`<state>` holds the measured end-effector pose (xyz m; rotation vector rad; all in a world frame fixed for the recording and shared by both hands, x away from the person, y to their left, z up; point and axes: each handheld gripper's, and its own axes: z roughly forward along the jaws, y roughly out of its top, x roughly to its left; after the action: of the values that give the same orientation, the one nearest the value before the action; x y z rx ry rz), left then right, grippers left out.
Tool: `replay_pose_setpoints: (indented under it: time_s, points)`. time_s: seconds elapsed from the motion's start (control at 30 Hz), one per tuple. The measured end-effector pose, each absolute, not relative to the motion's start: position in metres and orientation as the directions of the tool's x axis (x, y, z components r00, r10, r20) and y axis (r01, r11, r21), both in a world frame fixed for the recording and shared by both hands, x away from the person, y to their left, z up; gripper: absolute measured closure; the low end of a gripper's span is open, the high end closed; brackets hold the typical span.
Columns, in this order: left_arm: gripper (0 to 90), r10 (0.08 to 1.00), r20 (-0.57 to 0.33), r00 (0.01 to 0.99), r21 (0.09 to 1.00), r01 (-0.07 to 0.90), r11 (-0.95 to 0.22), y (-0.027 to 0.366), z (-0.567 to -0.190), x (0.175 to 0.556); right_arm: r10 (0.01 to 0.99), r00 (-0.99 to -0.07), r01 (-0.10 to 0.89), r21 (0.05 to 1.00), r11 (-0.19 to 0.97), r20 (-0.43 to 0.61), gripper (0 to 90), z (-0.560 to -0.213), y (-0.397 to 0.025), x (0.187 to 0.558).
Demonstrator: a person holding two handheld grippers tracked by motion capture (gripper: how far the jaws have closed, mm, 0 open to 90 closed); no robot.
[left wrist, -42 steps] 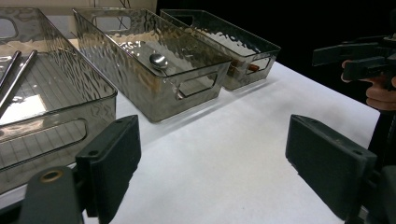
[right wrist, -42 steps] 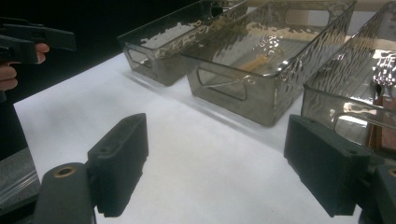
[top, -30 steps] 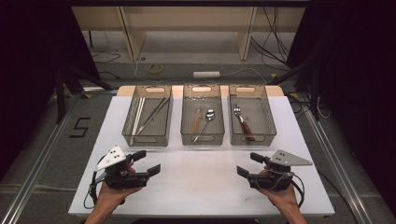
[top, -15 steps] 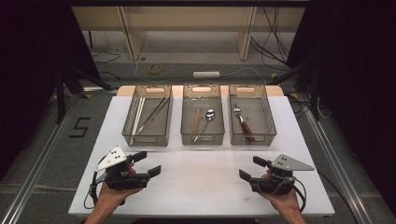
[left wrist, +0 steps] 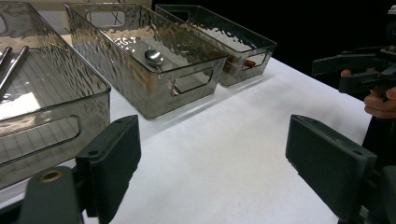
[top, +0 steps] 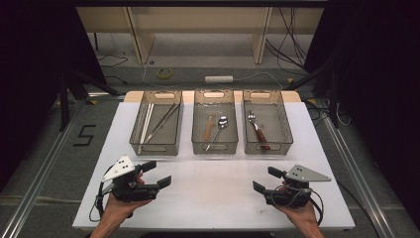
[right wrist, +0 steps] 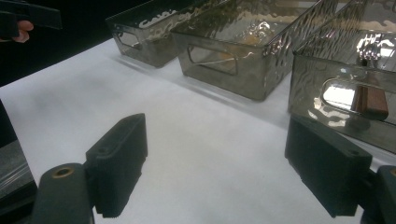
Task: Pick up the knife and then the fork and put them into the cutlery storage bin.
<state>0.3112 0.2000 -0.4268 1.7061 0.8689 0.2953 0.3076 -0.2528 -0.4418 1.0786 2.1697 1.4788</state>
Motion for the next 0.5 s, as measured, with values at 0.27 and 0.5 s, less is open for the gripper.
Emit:
replay_pose_setpoints:
  time_s: [0.27,0.5]
  points:
    - [17.6,0.679,-0.237,0.695,0.915,0.395,-0.085,0.1999,-0.4268,0.3114,0.725,-0.67,0.408,0.894,0.183,0.158,22.3,-0.4408,-0.2536,0.3081]
    - [17.6,0.679,-0.236,0.695,0.915,0.395,-0.086,0.2,-0.427,0.3115,0.725,-0.67,0.407,0.895,0.181,0.158,22.3,-0.4407,-0.2537,0.3083]
